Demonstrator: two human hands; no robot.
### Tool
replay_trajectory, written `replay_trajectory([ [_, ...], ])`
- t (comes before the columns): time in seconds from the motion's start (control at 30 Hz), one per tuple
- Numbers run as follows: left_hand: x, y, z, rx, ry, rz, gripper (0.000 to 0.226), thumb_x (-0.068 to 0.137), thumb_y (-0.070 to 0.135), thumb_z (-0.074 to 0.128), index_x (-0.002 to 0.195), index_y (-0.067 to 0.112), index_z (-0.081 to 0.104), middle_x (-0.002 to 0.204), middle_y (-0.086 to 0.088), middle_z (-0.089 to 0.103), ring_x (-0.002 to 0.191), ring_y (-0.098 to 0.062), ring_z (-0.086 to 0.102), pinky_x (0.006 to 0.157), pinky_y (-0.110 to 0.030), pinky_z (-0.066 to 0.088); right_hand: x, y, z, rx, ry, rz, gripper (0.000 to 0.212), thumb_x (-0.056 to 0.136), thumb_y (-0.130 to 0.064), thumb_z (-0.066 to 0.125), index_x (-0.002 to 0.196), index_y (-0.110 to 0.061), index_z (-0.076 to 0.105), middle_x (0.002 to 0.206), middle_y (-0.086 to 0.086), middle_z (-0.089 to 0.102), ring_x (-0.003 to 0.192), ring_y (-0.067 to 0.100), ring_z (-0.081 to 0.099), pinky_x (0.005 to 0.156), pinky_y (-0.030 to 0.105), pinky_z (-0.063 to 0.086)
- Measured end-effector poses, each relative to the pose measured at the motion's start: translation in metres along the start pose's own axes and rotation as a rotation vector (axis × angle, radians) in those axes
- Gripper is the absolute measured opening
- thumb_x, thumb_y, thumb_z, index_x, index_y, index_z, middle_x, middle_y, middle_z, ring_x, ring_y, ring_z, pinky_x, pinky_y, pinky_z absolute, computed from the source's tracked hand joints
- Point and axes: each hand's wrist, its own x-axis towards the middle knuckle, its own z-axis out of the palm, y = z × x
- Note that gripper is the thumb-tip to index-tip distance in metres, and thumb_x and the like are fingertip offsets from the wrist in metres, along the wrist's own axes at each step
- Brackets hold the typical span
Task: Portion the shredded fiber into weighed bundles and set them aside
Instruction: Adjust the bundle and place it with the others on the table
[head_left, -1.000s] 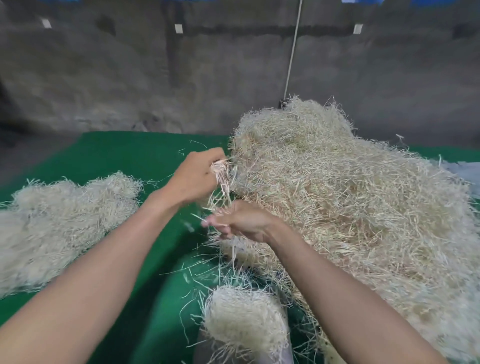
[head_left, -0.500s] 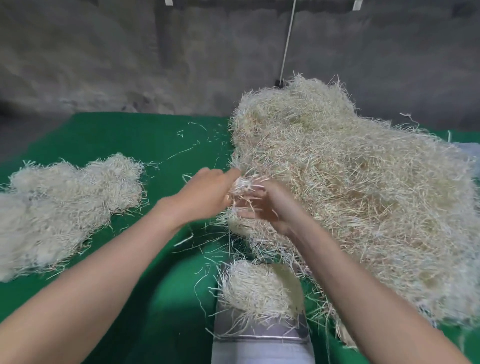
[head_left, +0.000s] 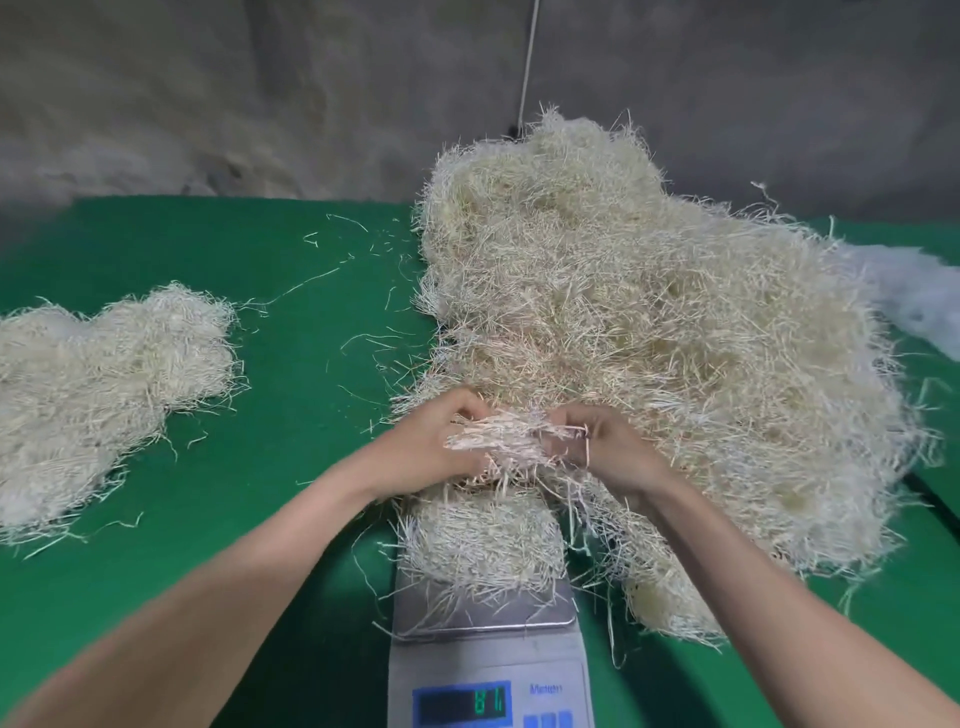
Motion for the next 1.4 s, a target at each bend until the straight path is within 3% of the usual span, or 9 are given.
replay_trajectory([
  [0.13,-0.007,-0.014,0.009,0.215,0.096,0.020,0.021,0.081,0.010,0.071,0.097,0.022,0.066,0.106,0.005,0.064,0.089,-0.007,0.060,0.080,-0.025,0.047,0.000,0.014,0.001,-0.098,-0.038,-0.007,0.016,0.080,0.003,0.066,0.079,-0.013,0.067,0.100,0.000,0.068,0.079,0.012,0.065,0.086,0.037,0.052],
  [0.23,-0.013,-0.032,0.017,0.283,0.002,-0.021,0.036,0.081,0.020,0.072,0.116,0.017,0.063,0.121,0.006,0.055,0.111,-0.006,0.049,0.100,-0.020,0.035,0.000,0.027,0.001,-0.213,-0.034,-0.090,0.020,0.080,0.003,0.067,0.078,-0.017,0.069,0.082,-0.010,0.067,0.074,-0.007,0.062,0.083,0.023,0.049],
  [0.33,-0.018,-0.039,0.022,0.109,-0.020,-0.077,0.028,0.085,0.025,0.066,0.112,0.026,0.061,0.130,0.013,0.045,0.120,-0.004,0.042,0.103,-0.025,0.036,0.000,0.039,0.008,-0.299,-0.065,-0.151,0.030,0.079,0.003,0.069,0.077,-0.027,0.065,0.086,-0.018,0.064,0.083,-0.014,0.058,0.093,0.018,0.043],
  [0.47,-0.020,-0.041,0.030,0.091,0.295,-0.033,0.025,0.082,0.017,0.069,0.083,0.040,0.058,0.103,0.025,0.057,0.110,-0.002,0.048,0.107,-0.037,0.031,0.003,0.051,0.011,-0.441,-0.110,-0.205,0.036,0.077,0.006,0.067,0.092,-0.026,0.065,0.103,-0.019,0.057,0.104,-0.009,0.049,0.110,0.024,0.030],
  [0.63,-0.020,-0.047,0.046,0.329,0.318,-0.051,0.040,0.081,0.023,0.071,0.107,0.040,0.046,0.095,0.023,0.056,0.113,-0.006,0.039,0.107,-0.027,0.016,0.003,0.029,-0.014,-0.540,-0.375,-0.158,0.066,0.082,-0.011,0.069,0.132,-0.040,0.039,0.142,-0.017,0.034,0.129,0.001,0.029,0.110,0.028,0.021],
  [0.77,-0.020,-0.054,0.049,0.415,0.324,-0.038,0.026,0.084,0.020,0.066,0.101,0.040,0.060,0.109,0.024,0.047,0.122,-0.005,0.037,0.115,-0.035,0.008,-0.006,0.008,-0.028,-0.538,-0.364,-0.188,0.065,0.080,0.005,0.056,0.121,-0.045,0.046,0.145,-0.016,0.034,0.134,0.002,0.027,0.111,0.030,0.015],
  [0.97,-0.033,-0.043,0.017,-0.021,0.093,-0.084,0.058,0.076,0.002,0.063,0.111,0.047,0.054,0.140,0.013,0.040,0.129,-0.006,0.039,0.108,-0.033,0.032,-0.010,-0.001,-0.025,-0.420,-0.234,-0.246,0.059,0.082,0.013,0.045,0.105,-0.040,0.058,0.130,-0.025,0.044,0.126,-0.006,0.034,0.101,0.013,0.017],
  [1.17,-0.043,-0.032,0.000,0.063,-0.143,-0.071,0.072,0.061,0.035,0.064,0.123,0.058,0.036,0.146,0.023,0.028,0.135,0.003,0.022,0.110,-0.029,0.017,-0.008,0.000,-0.018,-0.349,-0.263,-0.255,0.060,0.089,0.005,0.042,0.106,-0.051,0.055,0.129,-0.033,0.042,0.120,-0.017,0.034,0.084,-0.003,0.023],
  [1.4,-0.042,-0.021,-0.003,-0.113,0.205,0.075,0.052,0.069,0.058,0.054,0.118,0.039,0.056,0.135,0.016,0.050,0.129,-0.001,0.040,0.113,-0.040,0.026,-0.010,-0.010,-0.012,-0.314,-0.014,-0.443,0.034,0.097,-0.012,0.045,0.118,-0.038,0.053,0.137,-0.018,0.039,0.130,0.001,0.031,0.112,0.037,0.015],
])
